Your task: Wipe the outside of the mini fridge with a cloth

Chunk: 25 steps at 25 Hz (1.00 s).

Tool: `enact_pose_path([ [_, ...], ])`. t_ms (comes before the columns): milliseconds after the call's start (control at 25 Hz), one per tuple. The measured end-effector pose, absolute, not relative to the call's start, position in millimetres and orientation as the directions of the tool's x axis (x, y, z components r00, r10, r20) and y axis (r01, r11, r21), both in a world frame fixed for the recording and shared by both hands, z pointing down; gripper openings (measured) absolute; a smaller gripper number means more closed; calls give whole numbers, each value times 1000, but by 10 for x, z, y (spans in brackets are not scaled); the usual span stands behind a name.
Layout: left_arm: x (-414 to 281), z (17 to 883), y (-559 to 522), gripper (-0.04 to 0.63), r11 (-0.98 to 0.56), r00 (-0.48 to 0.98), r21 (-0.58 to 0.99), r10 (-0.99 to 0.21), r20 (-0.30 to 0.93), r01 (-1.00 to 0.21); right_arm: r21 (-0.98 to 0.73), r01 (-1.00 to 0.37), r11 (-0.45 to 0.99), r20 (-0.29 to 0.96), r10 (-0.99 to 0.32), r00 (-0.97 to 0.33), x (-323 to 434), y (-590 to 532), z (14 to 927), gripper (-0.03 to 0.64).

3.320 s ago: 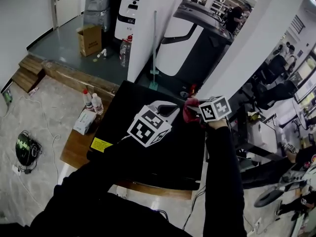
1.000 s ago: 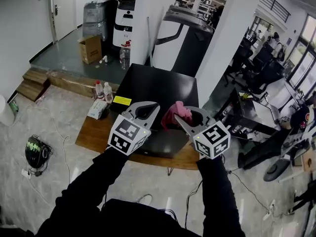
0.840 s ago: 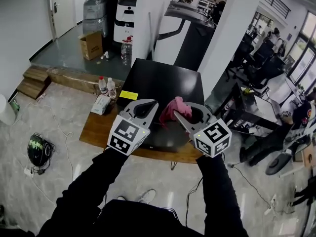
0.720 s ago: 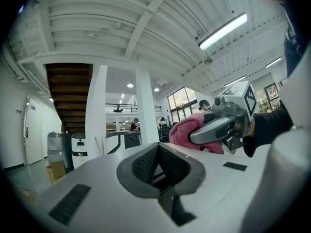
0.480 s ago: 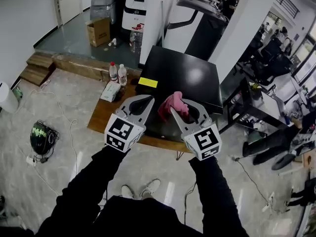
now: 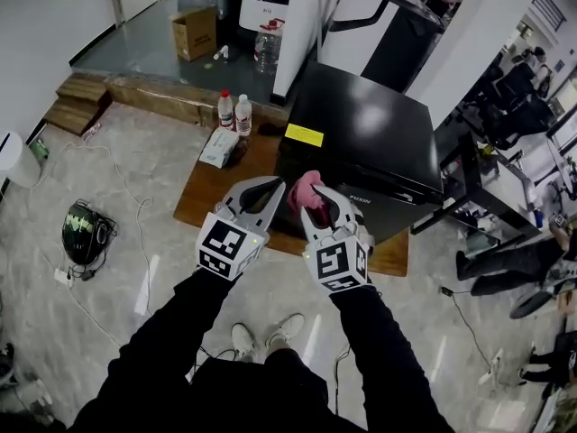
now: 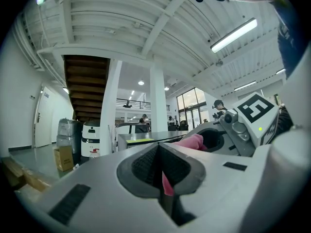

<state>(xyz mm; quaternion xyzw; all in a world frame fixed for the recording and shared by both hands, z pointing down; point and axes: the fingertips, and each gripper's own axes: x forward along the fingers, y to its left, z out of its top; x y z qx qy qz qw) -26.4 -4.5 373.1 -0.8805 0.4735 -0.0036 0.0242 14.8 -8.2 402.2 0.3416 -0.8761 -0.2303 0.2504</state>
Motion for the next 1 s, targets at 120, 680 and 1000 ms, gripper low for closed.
enact_pose_path([
  [120,-272,3910,-104,6,-554,554,-32,-832,1,-832,554,-508,660,304,-728,-615,130,-222,4266,117],
  [680,-223,4728,-458,6,-550,549,3,-834,51,-835,556,-561,614,288,-775,-563,95,-531,4934,107],
  [1000,-104,5530,-539,6,-556,554,23,-823,122,-831,465,-567,680,360,-730,-581,173,-563,5677,106],
])
